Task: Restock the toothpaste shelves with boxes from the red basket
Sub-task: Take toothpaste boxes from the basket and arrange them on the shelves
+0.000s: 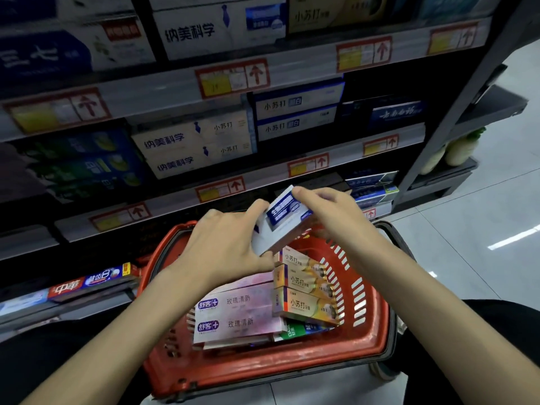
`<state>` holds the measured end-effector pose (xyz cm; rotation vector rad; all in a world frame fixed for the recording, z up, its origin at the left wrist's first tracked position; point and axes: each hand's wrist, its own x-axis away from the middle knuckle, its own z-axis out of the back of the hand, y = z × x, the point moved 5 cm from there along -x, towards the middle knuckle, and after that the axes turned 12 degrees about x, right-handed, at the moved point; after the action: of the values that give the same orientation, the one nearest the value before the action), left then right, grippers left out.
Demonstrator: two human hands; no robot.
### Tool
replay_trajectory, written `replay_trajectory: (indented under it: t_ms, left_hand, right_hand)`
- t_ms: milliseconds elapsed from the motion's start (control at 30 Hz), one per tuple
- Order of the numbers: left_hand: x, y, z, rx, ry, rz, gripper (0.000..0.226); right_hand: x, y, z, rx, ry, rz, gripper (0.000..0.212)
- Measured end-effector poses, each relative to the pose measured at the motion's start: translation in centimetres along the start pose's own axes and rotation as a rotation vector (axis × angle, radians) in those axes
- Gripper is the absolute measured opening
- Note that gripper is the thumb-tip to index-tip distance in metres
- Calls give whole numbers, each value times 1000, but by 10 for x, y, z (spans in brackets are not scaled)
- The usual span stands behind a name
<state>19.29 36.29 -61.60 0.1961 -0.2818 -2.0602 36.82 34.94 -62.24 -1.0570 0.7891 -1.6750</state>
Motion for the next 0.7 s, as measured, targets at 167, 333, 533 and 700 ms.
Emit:
replay_trajectory:
  t_ms: [167,333,533,700]
  left_hand:
    - [-5,-6,2,42,81,-26,84]
    - [-5,-15,6,202,228,27,73]
    - [-6,-40,17,991,391,284,55]
    - [-4,-36,8,1644,261,548,29]
  right_hand:
    - [4,-7,6,-87,61,77,30]
    - [1,-6,16,-325,124,-2,34]
    - [4,-9,39,-530,225,-27,37]
    - [5,-10,42,-577,272,13,33]
